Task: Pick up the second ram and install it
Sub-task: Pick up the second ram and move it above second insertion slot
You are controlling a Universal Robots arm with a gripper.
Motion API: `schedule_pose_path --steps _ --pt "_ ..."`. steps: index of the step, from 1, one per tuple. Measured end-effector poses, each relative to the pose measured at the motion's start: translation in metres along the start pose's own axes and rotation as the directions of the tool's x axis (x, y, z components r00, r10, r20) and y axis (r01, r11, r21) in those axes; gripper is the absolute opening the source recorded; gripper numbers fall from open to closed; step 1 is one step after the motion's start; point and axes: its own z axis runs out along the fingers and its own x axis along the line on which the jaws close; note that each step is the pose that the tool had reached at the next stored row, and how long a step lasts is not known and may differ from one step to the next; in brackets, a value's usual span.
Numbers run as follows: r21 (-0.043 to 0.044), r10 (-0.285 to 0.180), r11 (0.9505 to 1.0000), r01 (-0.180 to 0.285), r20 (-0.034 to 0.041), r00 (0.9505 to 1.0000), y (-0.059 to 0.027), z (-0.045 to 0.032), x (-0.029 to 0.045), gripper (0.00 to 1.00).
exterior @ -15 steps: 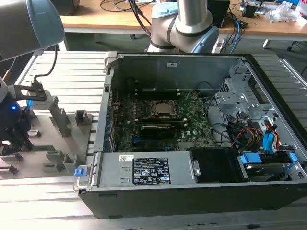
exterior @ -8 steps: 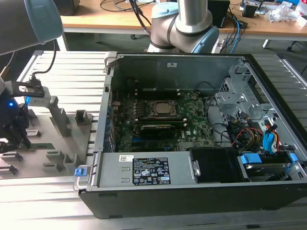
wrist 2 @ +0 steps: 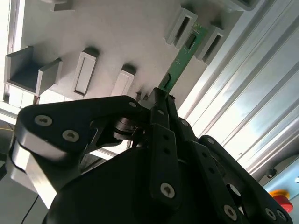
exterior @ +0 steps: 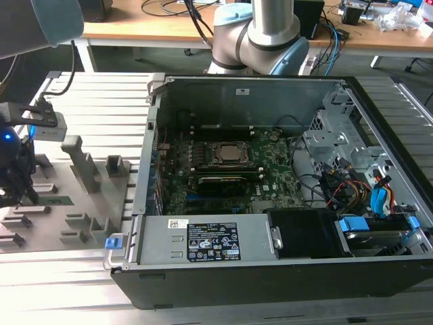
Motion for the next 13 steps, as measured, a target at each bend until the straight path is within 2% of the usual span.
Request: schedule_pose_path --steps 4,13 --pt "0.0000 0.000 1.0000 0.000 0.0000 1.0000 0.0004 -0.0095 -0.0002 0.13" --pt "0.0000 0.000 1.0000 0.000 0.0000 1.0000 0.0010 -0.0228 -0.0005 0.13"
